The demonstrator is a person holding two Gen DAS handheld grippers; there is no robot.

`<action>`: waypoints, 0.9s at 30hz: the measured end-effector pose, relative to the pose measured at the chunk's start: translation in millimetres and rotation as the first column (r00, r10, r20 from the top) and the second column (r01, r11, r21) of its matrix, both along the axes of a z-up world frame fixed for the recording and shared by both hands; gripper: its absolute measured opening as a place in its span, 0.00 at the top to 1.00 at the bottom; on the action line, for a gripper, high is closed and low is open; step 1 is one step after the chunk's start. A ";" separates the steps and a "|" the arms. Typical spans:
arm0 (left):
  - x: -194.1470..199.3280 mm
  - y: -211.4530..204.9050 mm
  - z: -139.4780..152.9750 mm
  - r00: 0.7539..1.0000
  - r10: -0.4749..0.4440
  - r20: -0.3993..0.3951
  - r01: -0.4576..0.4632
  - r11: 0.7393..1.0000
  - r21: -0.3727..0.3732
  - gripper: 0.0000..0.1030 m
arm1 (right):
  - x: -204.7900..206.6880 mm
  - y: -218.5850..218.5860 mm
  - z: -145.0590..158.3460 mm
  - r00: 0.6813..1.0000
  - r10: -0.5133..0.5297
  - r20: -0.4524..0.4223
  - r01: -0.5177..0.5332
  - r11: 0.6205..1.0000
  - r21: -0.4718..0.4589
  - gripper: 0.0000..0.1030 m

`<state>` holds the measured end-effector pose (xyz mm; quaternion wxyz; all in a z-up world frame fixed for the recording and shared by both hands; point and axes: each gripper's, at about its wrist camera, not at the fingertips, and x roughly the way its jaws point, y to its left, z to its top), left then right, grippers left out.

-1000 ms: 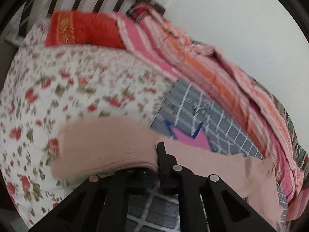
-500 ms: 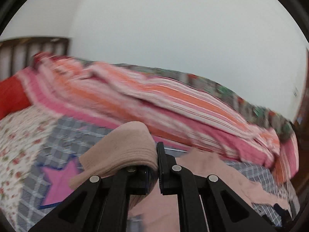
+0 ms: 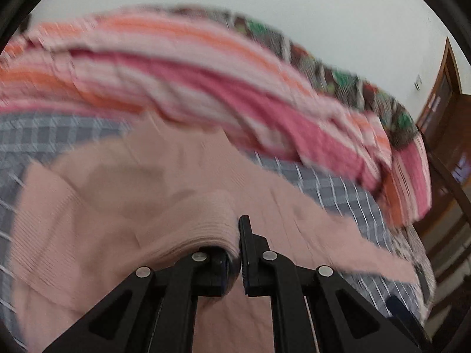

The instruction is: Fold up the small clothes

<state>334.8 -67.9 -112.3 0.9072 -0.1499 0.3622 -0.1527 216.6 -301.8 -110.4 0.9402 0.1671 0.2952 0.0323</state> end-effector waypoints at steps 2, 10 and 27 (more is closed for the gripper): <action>-11.9 -8.8 -8.9 0.998 -0.057 -0.027 0.058 0.998 0.029 0.86 | -1.8 4.1 1.5 1.000 0.009 0.008 -0.009 1.000 -0.026 0.00; -78.9 36.2 -8.1 0.988 0.064 0.142 -0.079 0.991 0.107 0.28 | -0.2 26.3 -1.4 0.999 0.052 -0.009 -0.052 0.993 -0.103 0.00; -94.8 71.5 -28.4 0.991 0.100 0.093 -0.105 0.993 0.054 0.20 | 20.3 53.8 -38.5 0.990 0.044 -0.132 -0.069 0.979 -0.194 0.00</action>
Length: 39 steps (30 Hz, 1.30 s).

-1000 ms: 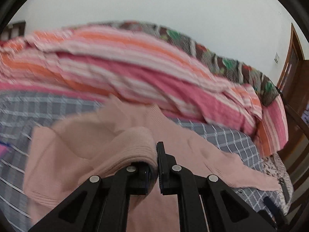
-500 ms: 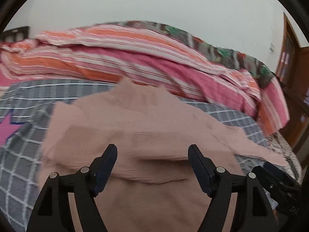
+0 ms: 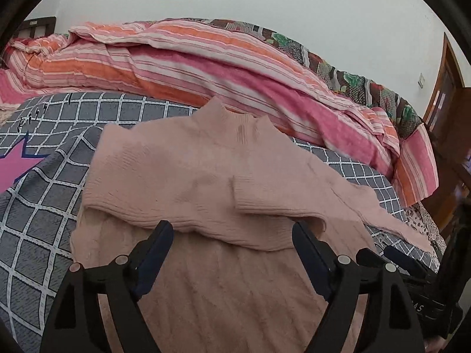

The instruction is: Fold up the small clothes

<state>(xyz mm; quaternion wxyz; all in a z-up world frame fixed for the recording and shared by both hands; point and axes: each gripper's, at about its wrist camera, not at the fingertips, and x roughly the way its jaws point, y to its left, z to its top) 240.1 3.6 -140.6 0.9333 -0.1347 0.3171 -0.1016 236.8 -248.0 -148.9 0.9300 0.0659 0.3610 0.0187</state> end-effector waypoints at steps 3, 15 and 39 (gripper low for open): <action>1.4 1.5 -1.3 1.000 0.002 -0.010 -0.002 1.000 -0.008 0.20 | -1.9 1.0 0.5 1.000 0.000 0.007 0.000 1.000 -0.006 0.00; 7.1 -11.9 -7.6 0.999 -0.012 -0.031 0.013 0.999 0.031 0.20 | -6.8 7.1 2.3 1.000 0.015 0.024 -0.014 0.999 -0.032 0.00; 9.5 -12.1 -10.0 0.999 -0.007 -0.045 0.008 0.999 0.033 0.20 | -5.2 5.3 0.9 1.000 0.014 0.012 -0.013 1.000 -0.020 0.00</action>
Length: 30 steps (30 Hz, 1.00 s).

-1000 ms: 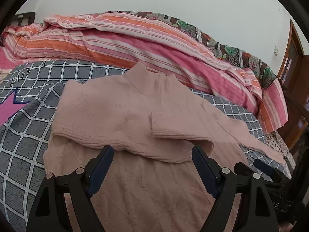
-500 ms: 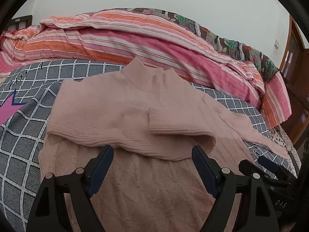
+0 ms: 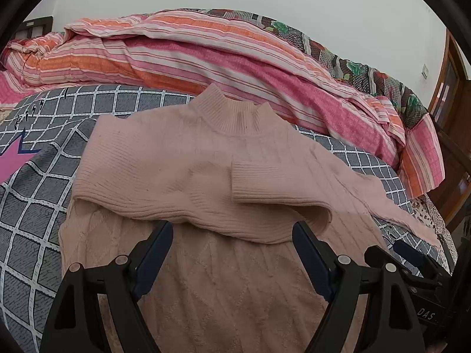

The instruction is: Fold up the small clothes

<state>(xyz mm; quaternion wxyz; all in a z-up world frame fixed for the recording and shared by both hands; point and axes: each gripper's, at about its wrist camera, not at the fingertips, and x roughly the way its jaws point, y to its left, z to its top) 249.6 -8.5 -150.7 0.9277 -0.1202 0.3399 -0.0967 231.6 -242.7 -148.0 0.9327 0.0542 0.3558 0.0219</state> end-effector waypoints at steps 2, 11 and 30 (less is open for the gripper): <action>0.3 0.1 -0.7 1.000 0.001 -0.003 -0.001 1.000 -0.001 0.20 | 0.0 0.1 0.0 1.000 0.000 0.000 0.000 1.000 -0.001 0.00; 0.1 0.4 -1.6 1.000 0.003 -0.007 -0.003 1.000 -0.005 0.20 | 0.0 -0.4 -0.1 1.000 0.001 0.000 -0.001 1.000 -0.002 0.00; 0.2 0.3 -2.0 1.000 0.004 -0.008 -0.004 1.000 -0.005 0.20 | -0.4 -0.7 -0.4 1.000 0.002 0.000 -0.002 1.000 -0.005 0.00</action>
